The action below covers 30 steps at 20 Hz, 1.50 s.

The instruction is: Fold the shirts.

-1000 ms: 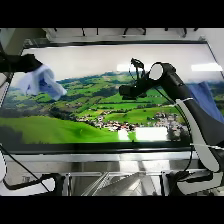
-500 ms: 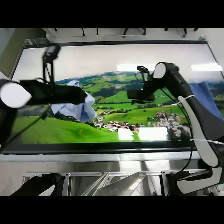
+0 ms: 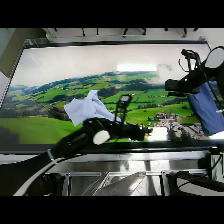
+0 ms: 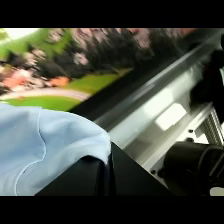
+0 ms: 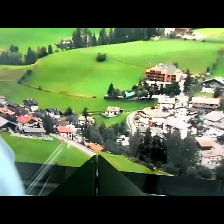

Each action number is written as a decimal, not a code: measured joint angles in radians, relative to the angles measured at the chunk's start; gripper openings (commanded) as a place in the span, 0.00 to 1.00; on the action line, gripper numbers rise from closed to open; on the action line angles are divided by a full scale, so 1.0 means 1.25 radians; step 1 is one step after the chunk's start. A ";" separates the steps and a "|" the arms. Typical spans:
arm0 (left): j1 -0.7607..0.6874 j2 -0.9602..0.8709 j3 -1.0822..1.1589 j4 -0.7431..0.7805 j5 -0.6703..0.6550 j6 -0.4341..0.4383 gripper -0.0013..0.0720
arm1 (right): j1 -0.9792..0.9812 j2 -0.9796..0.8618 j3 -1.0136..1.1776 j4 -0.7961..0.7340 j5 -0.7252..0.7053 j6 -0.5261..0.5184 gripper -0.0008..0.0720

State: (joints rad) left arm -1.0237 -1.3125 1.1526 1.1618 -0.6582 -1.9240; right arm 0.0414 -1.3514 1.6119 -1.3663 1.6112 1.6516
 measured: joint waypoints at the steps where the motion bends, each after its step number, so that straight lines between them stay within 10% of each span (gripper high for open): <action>1: -0.021 -0.035 0.024 -0.007 0.000 -0.002 0.78 | -0.005 0.010 0.000 0.000 0.003 -0.013 0.04; 2: -0.033 -0.062 0.051 -0.012 -0.015 -0.002 0.98 | -0.009 0.014 0.000 -0.002 0.003 -0.024 0.04; 7: 0.005 -0.087 0.160 0.006 -0.235 0.057 0.98 | -0.018 -0.005 0.000 -0.005 0.028 -0.053 0.04; 13: 0.172 0.211 -0.052 0.119 -0.417 0.037 0.97 | -0.018 -0.054 0.000 0.051 0.045 -0.063 0.04; 22: 0.642 0.616 -0.648 -0.171 -0.220 0.045 0.97 | 0.031 -0.066 0.000 0.153 0.002 -0.076 0.04; 30: 0.711 0.403 -0.706 -0.443 -0.001 0.299 0.97 | 0.091 -0.066 0.000 0.162 -0.004 -0.078 0.04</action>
State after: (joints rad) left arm -0.1349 -0.8085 0.2699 0.6083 -0.6590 -1.5497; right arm 0.1551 -1.4334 1.6115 -1.1633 1.6062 1.5547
